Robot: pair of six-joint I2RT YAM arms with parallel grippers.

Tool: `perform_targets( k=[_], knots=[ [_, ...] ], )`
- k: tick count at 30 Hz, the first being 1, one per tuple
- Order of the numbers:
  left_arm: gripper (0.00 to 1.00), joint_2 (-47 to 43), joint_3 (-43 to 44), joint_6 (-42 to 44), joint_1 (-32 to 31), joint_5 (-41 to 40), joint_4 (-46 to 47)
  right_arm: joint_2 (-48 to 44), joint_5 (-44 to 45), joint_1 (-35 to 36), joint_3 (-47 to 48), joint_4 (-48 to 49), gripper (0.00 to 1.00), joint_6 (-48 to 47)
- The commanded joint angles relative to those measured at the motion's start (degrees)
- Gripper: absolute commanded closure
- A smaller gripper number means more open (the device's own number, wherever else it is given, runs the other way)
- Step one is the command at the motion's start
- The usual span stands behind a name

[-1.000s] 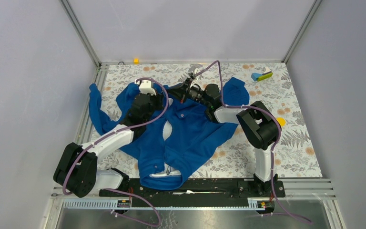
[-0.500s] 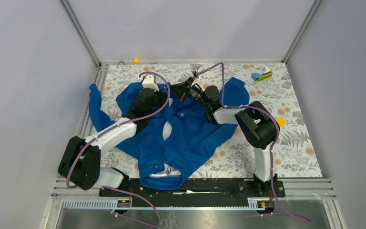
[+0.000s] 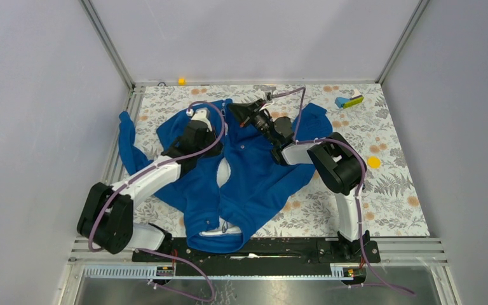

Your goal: Zip up the jacket

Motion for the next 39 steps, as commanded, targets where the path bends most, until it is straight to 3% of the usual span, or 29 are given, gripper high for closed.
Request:
perform_targets(
  k=[1, 4, 8, 13, 33, 39],
  knots=[
    [0.71, -6.1, 0.7, -1.0, 4.3, 9.1, 2.6, -0.2, -7.3, -0.5, 1.5, 12.6, 1.00, -1.4],
    [0.60, -8.1, 0.7, -0.2, 8.4, 14.6, 5.8, -0.4, -14.1, -0.7, 1.8, 12.7, 1.00, -1.6],
    [0.53, -9.5, 1.3, 4.7, 9.9, 13.3, 8.5, -0.8, -18.4, -0.7, 1.7, 12.7, 1.00, -1.1],
    [0.56, -9.1, 2.8, 8.9, 9.8, 13.7, 10.7, -2.6, -20.7, -0.7, -0.2, 12.7, 1.00, -0.7],
    [0.53, -5.7, 3.6, 10.0, 6.6, 10.9, 16.2, -3.5, -19.2, -0.7, -0.2, 12.8, 1.00, 0.9],
    [0.66, -4.1, 4.8, 10.2, 6.2, 7.3, 15.6, -3.8, -18.8, -0.7, -0.3, 12.7, 1.00, 0.9]
  ],
)
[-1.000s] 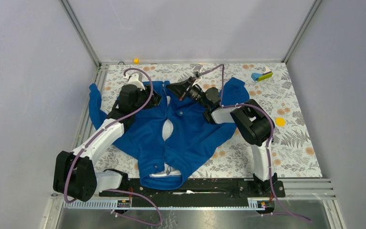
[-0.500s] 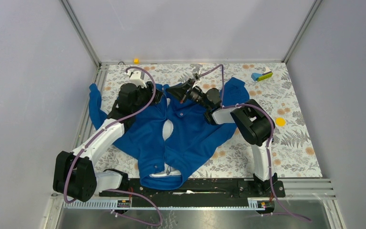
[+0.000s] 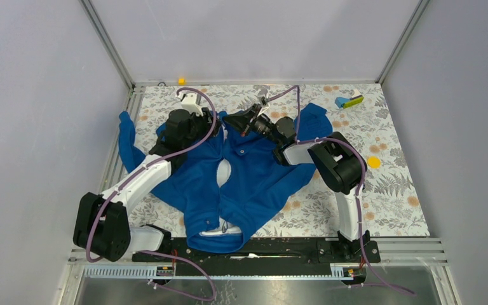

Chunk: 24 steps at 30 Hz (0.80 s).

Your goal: Zip up the jacket

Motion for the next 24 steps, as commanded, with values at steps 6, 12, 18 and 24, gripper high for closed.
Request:
perform_targets(
  k=[6, 12, 18, 24],
  knots=[
    [0.82, 3.2, 4.5, 1.1, -1.1, -4.3, 0.3, -4.1, 3.0, 0.3, 0.9, 11.2, 1.00, 0.6],
    [1.00, 4.3, 4.7, 1.1, -1.3, -5.5, -1.7, -4.4, 6.5, 0.3, 0.7, 11.0, 1.00, -0.4],
    [1.00, 6.5, 6.5, -1.0, -1.4, -9.0, -6.7, -3.8, 9.0, 0.4, 1.4, 11.2, 1.00, -0.8],
    [1.00, 9.4, 7.5, -2.7, -3.1, -3.2, -12.1, -3.7, 13.8, 1.0, 2.5, 11.6, 1.00, -2.8]
  ],
)
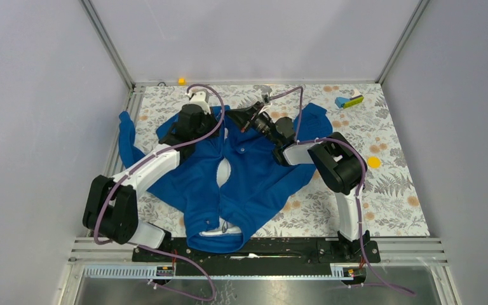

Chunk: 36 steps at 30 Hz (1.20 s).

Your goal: Zip up the jacket

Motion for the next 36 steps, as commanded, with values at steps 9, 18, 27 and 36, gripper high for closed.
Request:
perform_targets(
  k=[9, 18, 27, 36],
  knots=[
    [1.00, -4.2, -2.1, -3.2, -0.5, 12.1, -5.0, -2.2, 1.8, 0.9, 5.7, 13.1, 1.00, -3.1],
    [0.16, -18.9, -6.0, -11.0, 12.9, 20.3, 6.9, -3.3, -12.7, 0.0, 3.9, 13.1, 1.00, -7.9],
    [0.03, -11.8, 4.3, -8.1, 18.1, 40.3, 2.4, -3.9, -19.7, -0.3, 3.1, 13.1, 1.00, -7.9],
    [0.12, 1.3, 18.7, 2.9, 18.3, 54.9, -11.3, -3.5, -23.5, -1.0, 4.1, 13.0, 1.00, -6.4]
  ],
)
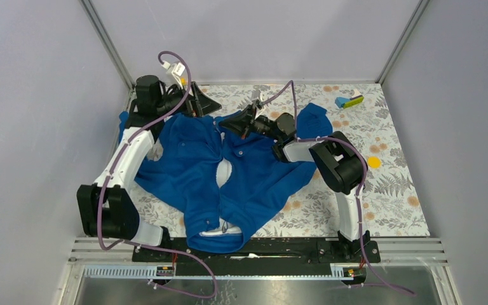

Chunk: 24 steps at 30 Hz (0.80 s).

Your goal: Zip up the jacket

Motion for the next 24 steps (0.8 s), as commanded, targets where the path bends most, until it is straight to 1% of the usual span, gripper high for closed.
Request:
perform_targets(
  k=[1, 5, 8, 9, 10, 11, 14, 16, 19, 22, 24],
  knots=[
    [0.14, 2.5, 4.6, 7.7, 0.1, 8.9, -6.3, -3.5, -3.2, -0.5, 1.3, 11.6, 1.00, 0.4],
    [0.22, 3.3, 5.5, 16.0, -1.7, 6.1, -14.5, -3.2, -3.8, -1.0, 2.2, 11.6, 1.00, 2.2],
    [0.26, 3.7, 5.2, 19.4, -2.2, 5.5, -16.8, -2.8, -4.8, -1.0, 2.9, 11.6, 1.00, 2.9],
    [0.28, 4.0, 5.5, 20.3, -2.2, 6.1, -17.3, -2.6, -5.0, -1.1, 3.1, 11.6, 1.00, 3.1],
    [0.34, 4.6, 5.9, 21.1, -2.3, 6.4, -18.1, -2.6, -5.0, -1.0, 3.2, 11.6, 1.00, 3.2],
    [0.39, 5.1, 6.4, 21.4, -2.3, 6.6, -18.5, -2.6, -4.9, -1.1, 3.1, 11.6, 1.00, 3.1],
    [0.45, 6.3, 7.0, 21.3, -2.6, 5.9, -18.5, -2.6, -4.9, -1.0, 3.2, 11.5, 1.00, 3.0],
    [0.54, 6.9, 7.6, 21.3, -3.0, 4.6, -18.8, -2.4, -5.3, -1.1, 3.4, 11.5, 1.00, 3.2],
    [0.63, 6.4, 7.9, 20.5, -3.1, 2.4, -17.8, -2.3, -5.4, -1.1, 3.6, 11.5, 1.00, 3.4],
    [0.62, 5.7, 8.3, 18.4, -3.2, 1.6, -15.8, -2.1, -5.5, -1.0, 3.7, 11.5, 1.00, 3.4],
    [0.53, 5.3, 8.6, 18.0, -3.4, 0.4, -15.7, -2.1, -5.5, -1.1, 3.8, 11.5, 1.00, 3.5]
  ],
)
